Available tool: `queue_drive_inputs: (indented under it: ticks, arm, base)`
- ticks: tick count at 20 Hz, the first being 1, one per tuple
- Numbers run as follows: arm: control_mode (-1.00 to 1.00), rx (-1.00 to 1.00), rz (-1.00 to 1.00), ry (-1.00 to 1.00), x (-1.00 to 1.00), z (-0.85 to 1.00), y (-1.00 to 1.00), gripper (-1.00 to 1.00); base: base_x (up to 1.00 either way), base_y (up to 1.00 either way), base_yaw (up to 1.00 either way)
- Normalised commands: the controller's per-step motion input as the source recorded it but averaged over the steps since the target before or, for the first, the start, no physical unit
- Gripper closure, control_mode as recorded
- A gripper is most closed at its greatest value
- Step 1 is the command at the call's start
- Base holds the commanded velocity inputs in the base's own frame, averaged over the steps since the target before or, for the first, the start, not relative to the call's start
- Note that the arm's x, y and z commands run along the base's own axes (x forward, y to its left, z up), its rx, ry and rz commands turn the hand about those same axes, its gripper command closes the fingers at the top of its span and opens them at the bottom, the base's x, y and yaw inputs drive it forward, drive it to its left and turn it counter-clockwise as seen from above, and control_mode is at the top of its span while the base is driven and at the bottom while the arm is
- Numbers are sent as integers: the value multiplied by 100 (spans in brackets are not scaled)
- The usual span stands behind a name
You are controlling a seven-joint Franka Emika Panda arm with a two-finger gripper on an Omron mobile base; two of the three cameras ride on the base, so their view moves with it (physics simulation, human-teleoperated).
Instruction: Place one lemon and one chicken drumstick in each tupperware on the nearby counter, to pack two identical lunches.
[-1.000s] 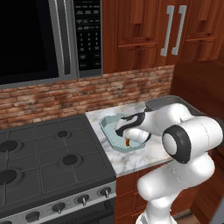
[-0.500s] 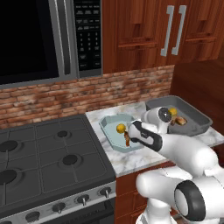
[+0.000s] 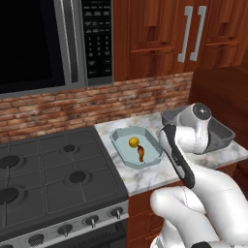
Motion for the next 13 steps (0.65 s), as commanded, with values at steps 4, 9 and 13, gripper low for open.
queue_drive_inputs:
  ticks: [4,9,13]
  arm:
    - [-100,0,0,-3,-100,1,-57,-100]
    - [-100,0,0,-15,-100,23,-85,-100]
    - [-100,0,0,-10,-94,50,-77,-100]
  base:
    - [0,0,0]
    - [0,0,0]
    - [0,0,0]
